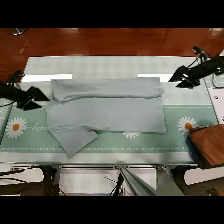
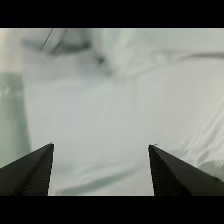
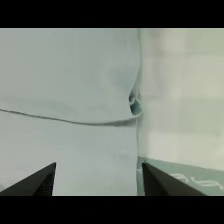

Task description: Fold the shirts.

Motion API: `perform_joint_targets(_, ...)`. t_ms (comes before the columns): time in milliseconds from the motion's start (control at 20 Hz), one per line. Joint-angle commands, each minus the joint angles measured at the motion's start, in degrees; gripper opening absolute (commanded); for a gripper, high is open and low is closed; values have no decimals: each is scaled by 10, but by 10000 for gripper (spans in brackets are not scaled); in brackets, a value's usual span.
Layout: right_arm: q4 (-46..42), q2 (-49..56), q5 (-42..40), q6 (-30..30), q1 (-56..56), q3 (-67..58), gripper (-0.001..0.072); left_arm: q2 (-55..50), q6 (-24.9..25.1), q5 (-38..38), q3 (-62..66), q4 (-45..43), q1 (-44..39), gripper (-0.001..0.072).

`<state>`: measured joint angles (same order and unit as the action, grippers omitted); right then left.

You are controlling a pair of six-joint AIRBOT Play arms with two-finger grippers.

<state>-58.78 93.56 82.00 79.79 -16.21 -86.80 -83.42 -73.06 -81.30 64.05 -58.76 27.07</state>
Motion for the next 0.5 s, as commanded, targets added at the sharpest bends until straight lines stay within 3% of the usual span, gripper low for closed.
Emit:
perform_joint_targets(0,16,-144,-84,-23,-22,177,623,83,30,-7,-129,-8,77,706)
perform_joint_targets(200,127,-289,-162,-70,-21,402,623,148,30,32,-271,-6,158,706)
perform_joint_targets(450,165,-345,-152,-98,-21,503,623,160,48,70,-347,39,147,705)
